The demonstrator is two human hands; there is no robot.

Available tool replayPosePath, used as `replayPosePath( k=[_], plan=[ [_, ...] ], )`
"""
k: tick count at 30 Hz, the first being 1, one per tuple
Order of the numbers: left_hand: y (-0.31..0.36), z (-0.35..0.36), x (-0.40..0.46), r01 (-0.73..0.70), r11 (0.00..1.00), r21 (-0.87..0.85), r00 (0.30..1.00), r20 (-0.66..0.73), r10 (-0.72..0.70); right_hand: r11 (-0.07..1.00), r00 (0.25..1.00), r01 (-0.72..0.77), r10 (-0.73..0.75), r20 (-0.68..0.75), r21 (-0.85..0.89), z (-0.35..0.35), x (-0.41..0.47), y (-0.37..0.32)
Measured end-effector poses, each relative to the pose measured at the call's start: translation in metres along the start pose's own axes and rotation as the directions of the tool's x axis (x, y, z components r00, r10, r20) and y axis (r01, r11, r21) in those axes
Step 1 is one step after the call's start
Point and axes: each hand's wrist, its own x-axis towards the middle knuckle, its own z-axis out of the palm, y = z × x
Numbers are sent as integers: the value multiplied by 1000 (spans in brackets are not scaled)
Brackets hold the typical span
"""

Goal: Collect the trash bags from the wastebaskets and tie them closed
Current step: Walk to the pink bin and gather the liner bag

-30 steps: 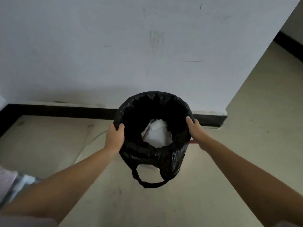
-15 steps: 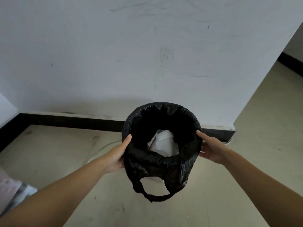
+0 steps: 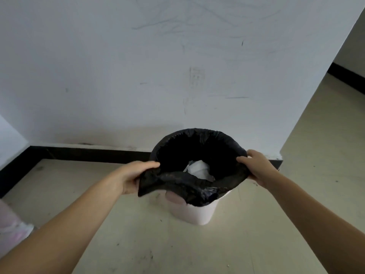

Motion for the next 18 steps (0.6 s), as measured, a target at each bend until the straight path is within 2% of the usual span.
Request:
replayPosePath(
  k=[1,3,5,7,9,12,14,16,17,18],
  plan=[
    [8,3,0,-41,981,-187,999,-3,41,999,999,33,-32,-21,41,2,-1,-4],
    [22,15,-7,-146,853,-501,989,-55,138,978,997,71,-69,-15,194,5,-3,-10],
    [31,32,-17,-245,743,-623,969,-131,210,951,996,67,-79,28,303,9,-4,-16],
    [34,57,-29,-230,751,-619,969,-75,236,957,993,62,-89,83,285,17,-8,-21],
    [30,79,-32,-175,825,-537,978,4,210,964,975,78,-127,181,254,29,-16,-25],
    [20,106,-31,-142,892,-429,982,55,183,920,922,92,-223,317,381,45,-30,-23],
    [13,116,-27,-153,908,-390,976,86,201,911,873,66,-251,419,407,50,-34,-17],
    [9,122,-22,-162,910,-381,976,76,205,957,781,55,-219,584,285,53,-35,-12],
    [8,124,-19,-153,916,-372,979,67,190,977,749,102,-200,632,188,54,-36,-13],
    [7,126,-17,-139,919,-369,983,63,174,981,756,177,-184,628,74,56,-36,-13]
  ],
)
